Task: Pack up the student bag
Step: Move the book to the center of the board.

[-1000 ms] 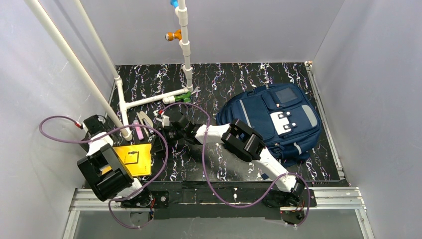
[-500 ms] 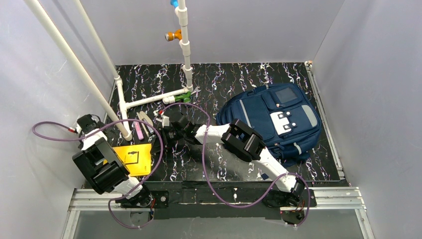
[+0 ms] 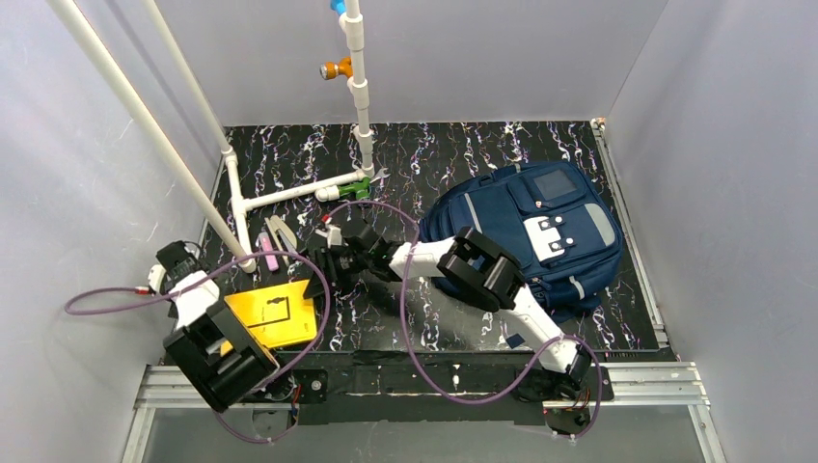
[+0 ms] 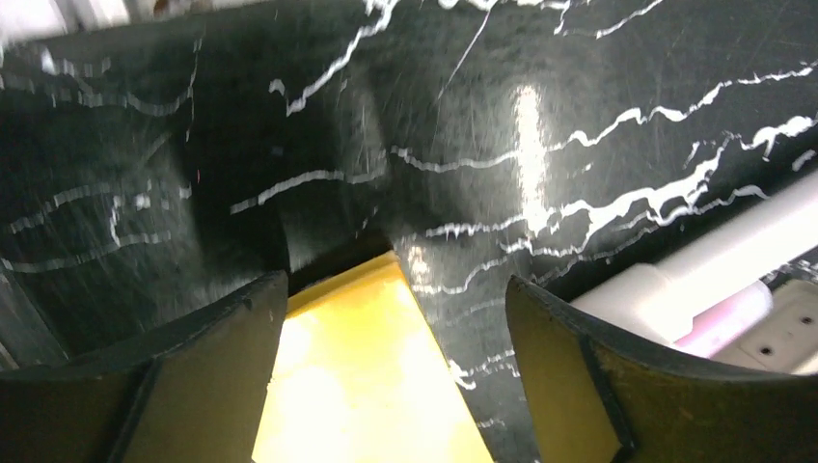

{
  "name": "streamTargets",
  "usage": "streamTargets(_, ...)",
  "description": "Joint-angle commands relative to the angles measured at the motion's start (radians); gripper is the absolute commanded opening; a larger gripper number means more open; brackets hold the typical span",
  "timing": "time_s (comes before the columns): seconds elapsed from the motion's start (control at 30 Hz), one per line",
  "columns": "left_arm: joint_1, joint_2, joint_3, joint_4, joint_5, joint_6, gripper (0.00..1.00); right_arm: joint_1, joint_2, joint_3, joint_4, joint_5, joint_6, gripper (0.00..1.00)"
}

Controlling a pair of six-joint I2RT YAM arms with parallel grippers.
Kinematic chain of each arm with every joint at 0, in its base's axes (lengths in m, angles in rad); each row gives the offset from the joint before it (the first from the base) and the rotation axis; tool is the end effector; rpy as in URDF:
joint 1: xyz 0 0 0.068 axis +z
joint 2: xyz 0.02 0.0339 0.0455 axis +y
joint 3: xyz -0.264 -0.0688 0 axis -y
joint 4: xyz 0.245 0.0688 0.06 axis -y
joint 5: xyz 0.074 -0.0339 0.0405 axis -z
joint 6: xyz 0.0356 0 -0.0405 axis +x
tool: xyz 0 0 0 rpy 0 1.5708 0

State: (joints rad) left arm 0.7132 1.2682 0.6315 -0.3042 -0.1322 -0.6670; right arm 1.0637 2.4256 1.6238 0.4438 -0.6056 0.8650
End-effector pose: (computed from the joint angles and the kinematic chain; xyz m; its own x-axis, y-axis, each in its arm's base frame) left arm 0.1772 0.1595 0.1798 -0.0426 -0.8477 -0.5287 -0.9338 0.2220 -0.2807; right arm 0.2394 0.4726 0.1163 -0.8544 -0.2495 -0.4557 -0.5046 0.1898 0.8422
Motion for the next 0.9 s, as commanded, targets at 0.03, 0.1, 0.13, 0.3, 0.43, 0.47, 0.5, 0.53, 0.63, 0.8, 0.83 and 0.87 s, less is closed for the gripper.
streamTargets(0.03,-0.041,-0.151,-0.090,-0.162,0.191,-0.248,0.77,0.005,-0.164,-0.175,-0.010,0.069,-0.031,0.55)
streamTargets(0.1,-0.102,-0.183,-0.116,-0.175,0.215,-0.306,0.75,-0.002,-0.194,-0.201,-0.071,0.081,-0.051,0.55)
streamTargets(0.13,-0.137,-0.193,-0.123,-0.184,0.214,-0.327,0.75,-0.005,-0.207,-0.216,-0.099,0.087,-0.058,0.56)
streamTargets(0.3,-0.347,-0.272,-0.195,-0.208,0.193,-0.490,0.76,-0.045,-0.283,-0.325,-0.111,0.090,-0.061,0.56)
streamTargets(0.43,-0.493,-0.343,-0.280,-0.204,0.185,-0.618,0.76,-0.092,-0.343,-0.405,-0.116,0.065,-0.076,0.56)
streamTargets(0.47,-0.522,-0.356,-0.293,-0.202,0.184,-0.641,0.75,-0.100,-0.361,-0.422,-0.132,0.067,-0.092,0.56)
streamTargets(0.5,-0.542,-0.366,-0.299,-0.197,0.184,-0.656,0.75,-0.105,-0.377,-0.435,-0.153,0.074,-0.116,0.57)
streamTargets(0.53,-0.558,-0.373,-0.300,-0.186,0.182,-0.663,0.75,-0.110,-0.392,-0.444,-0.182,0.079,-0.145,0.57)
streamTargets(0.63,-0.620,-0.354,-0.274,-0.136,0.174,-0.642,0.77,-0.129,-0.425,-0.455,-0.282,0.086,-0.233,0.59)
streamTargets(0.8,-0.716,-0.267,-0.153,-0.149,0.153,-0.516,0.88,-0.178,-0.474,-0.496,-0.357,0.114,-0.317,0.63)
streamTargets(0.83,-0.742,-0.270,-0.130,-0.186,0.119,-0.515,0.91,-0.187,-0.484,-0.498,-0.375,0.124,-0.337,0.65)
streamTargets(0.87,-0.756,-0.284,-0.119,-0.212,0.095,-0.517,0.93,-0.195,-0.493,-0.495,-0.399,0.142,-0.364,0.66)
